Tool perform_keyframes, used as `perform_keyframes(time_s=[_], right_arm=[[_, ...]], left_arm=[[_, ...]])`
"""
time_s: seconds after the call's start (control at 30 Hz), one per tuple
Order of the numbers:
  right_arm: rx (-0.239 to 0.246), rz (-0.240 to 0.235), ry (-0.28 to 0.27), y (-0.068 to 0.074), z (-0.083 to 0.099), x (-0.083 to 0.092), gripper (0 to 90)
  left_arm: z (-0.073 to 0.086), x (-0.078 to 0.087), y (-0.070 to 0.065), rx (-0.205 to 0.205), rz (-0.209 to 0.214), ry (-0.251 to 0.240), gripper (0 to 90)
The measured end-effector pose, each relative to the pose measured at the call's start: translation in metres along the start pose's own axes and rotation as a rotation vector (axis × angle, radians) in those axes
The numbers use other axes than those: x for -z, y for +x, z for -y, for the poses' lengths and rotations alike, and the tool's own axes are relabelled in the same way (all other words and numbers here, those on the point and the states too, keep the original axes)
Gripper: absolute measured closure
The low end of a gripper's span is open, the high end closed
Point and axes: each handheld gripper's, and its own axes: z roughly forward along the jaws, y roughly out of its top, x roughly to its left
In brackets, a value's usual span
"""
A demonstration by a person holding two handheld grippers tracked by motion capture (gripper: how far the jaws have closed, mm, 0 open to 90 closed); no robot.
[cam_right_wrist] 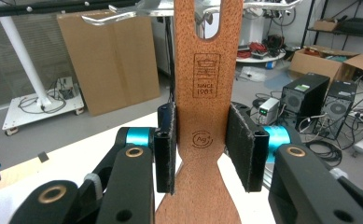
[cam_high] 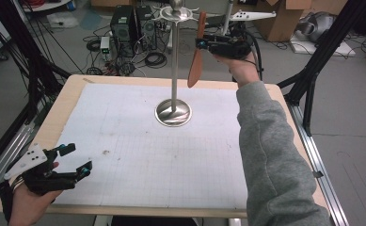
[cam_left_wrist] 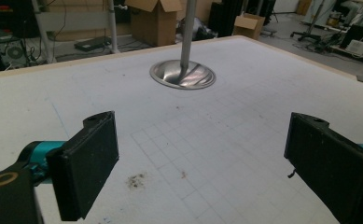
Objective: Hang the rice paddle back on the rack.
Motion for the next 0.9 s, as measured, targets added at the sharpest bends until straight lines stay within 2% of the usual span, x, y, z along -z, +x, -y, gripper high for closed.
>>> perform_keyframes(time_s=[0.23,0.4,0.9], right_arm=[[0.007,0.008,0.015,0.001,-0.001,-0.005,64.7],[0.014,0.013,0.027,0.001,0.000,-0.007,64.7],[0.014,0.004,0.036,0.000,0.000,-0.014,64.7]], left_arm=[[-0.001,0.002,0.000,-0.001,-0.004,-0.005,10.2],[0.000,0.001,0.000,-0.014,-0.016,0.013,10.4],[0.001,0.002,0.002,-0.009,-0.019,0.013,10.4]])
